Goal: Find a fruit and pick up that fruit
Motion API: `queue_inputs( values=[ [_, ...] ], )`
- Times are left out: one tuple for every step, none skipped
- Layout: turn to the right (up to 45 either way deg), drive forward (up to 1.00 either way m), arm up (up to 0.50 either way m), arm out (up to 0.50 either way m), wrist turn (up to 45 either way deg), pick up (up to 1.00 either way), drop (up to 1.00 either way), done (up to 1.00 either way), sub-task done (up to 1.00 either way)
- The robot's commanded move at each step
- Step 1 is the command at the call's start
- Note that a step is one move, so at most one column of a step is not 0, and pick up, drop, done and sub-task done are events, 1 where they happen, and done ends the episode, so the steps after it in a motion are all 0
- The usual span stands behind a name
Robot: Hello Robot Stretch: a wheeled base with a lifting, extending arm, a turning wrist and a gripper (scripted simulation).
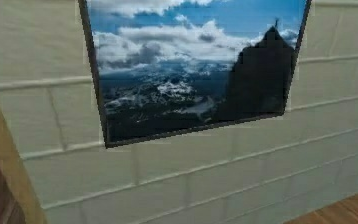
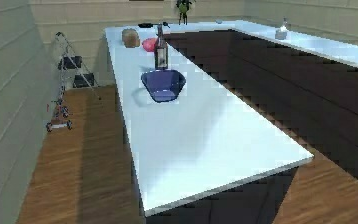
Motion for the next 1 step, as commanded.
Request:
queue_inputs(
  values=[
    [24.0, 0.0, 0.0, 0.0, 0.0, 0.0, 0.0, 0.0, 0.0]
  ],
)
